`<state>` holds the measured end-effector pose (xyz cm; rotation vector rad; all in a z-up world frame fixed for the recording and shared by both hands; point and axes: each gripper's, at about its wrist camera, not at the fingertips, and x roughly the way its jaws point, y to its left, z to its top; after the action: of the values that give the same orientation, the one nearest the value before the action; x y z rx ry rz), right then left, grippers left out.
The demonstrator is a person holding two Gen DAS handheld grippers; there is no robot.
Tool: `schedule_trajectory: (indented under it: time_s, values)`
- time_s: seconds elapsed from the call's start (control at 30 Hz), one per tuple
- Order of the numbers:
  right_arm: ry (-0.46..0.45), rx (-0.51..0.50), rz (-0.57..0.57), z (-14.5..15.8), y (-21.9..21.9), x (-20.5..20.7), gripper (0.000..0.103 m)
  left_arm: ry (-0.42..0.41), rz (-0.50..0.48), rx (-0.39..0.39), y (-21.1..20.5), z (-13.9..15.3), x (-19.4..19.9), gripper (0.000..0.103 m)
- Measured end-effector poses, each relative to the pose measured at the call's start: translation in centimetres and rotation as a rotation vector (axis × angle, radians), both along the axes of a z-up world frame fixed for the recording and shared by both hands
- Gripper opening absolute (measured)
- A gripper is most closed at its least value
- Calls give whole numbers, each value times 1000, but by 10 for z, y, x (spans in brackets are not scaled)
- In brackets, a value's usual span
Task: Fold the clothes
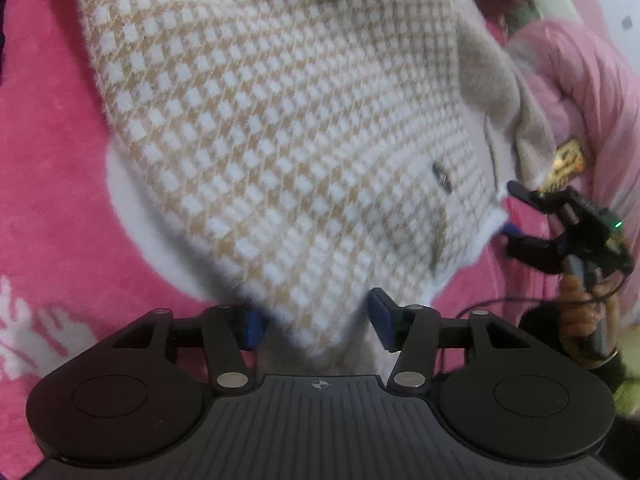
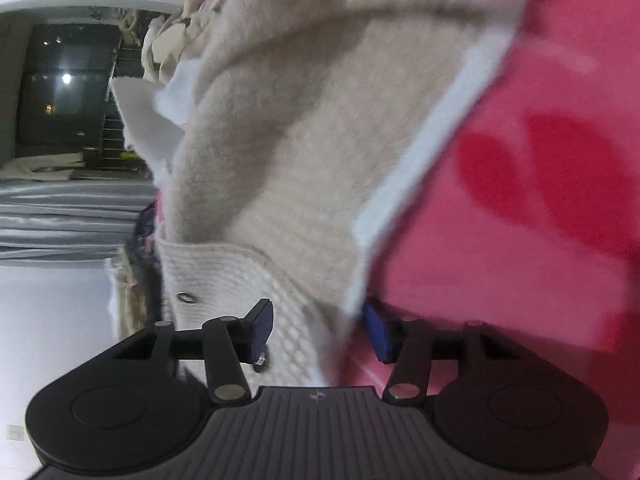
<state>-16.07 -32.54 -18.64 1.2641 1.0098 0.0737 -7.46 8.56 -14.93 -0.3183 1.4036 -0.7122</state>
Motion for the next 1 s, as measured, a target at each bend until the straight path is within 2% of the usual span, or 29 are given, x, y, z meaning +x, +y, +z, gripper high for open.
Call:
schedule_trajectory:
  time_s: [0.03, 0.07, 0.1, 0.2, 0.3, 0.37, 0.43, 0.53, 0.6, 0.63, 0.73, 0.83, 0.9, 1.0]
  values:
    - [6, 1, 16, -3, 4, 4, 38, -10, 19, -10, 0, 1, -1, 37]
    - [9, -19, 42, -1, 9, 5, 29, -18, 38, -18, 0, 1, -1, 25]
    - [11, -39, 69, 1, 13, 6, 11, -9, 58, -30, 1, 2, -1, 11]
    - [-36, -61, 113, 20, 20, 0, 9, 68, 111, -94, 11, 4, 2, 6]
    - [-68, -90, 171, 49, 23, -10, 9, 121, 70, -191, 26, 21, 4, 6]
    - [-41, -114, 214, 57, 26, -19, 9, 139, 18, -190, 33, 28, 4, 6]
    - [15, -154, 251, 53, 28, -26, 9, 170, -27, -138, 35, 22, 2, 6]
    - [122, -269, 324, 27, 39, -22, 9, 198, -71, -23, 28, -3, 1, 8]
    - [141, -225, 305, 21, 35, -21, 9, 213, -69, 16, 27, -16, 2, 15]
    - [151, -209, 302, 23, 32, -21, 13, 215, -67, 16, 28, -17, 2, 15]
    - [190, -256, 340, 38, 30, -23, 25, 181, -96, 4, 35, -6, 0, 29]
    - [202, -338, 377, 58, 23, -37, 30, 151, -100, 8, 50, 5, -2, 35]
    - [172, -419, 378, 76, 22, -38, 32, 140, -78, -4, 58, 8, -2, 40]
    - [68, -443, 340, 97, 20, -38, 32, 130, -53, -10, 62, 3, -7, 44]
